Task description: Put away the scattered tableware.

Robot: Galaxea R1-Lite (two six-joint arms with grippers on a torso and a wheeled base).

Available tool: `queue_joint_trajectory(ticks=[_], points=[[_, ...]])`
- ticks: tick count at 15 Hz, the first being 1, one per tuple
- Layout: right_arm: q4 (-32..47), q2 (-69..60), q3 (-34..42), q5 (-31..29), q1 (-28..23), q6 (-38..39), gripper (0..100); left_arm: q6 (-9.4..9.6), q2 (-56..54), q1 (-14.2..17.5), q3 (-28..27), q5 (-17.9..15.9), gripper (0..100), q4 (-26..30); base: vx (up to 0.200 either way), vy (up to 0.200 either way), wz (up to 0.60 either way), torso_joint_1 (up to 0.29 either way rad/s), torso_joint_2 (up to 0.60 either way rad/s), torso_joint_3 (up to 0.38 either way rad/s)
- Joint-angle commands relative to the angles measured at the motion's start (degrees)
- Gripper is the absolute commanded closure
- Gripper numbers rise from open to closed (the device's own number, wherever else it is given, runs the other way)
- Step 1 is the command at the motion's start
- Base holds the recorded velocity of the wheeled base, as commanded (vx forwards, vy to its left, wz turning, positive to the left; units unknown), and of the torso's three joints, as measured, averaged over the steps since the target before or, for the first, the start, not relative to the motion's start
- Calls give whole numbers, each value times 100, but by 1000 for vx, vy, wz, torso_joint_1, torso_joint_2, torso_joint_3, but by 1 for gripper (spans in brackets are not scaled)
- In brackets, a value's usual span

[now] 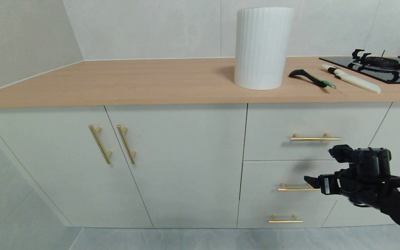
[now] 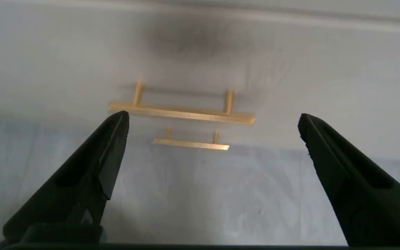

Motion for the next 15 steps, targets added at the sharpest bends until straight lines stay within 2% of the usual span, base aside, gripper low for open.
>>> queue_joint_trajectory(ticks=[1,10,15], points=[[-367,583,13,-184,14,-1,0,-2,7,0,1,4,0,-1,0,0,0,0,0,0],[-2055,1910,-75,-817,225,16,0,-2,7,0,1,4,0,-1,0,0,0,0,0,0],[-2301,2244,-242,-1115,260,7,0,-2,7,0,1,4,0,-1,0,0,0,0,0,0]])
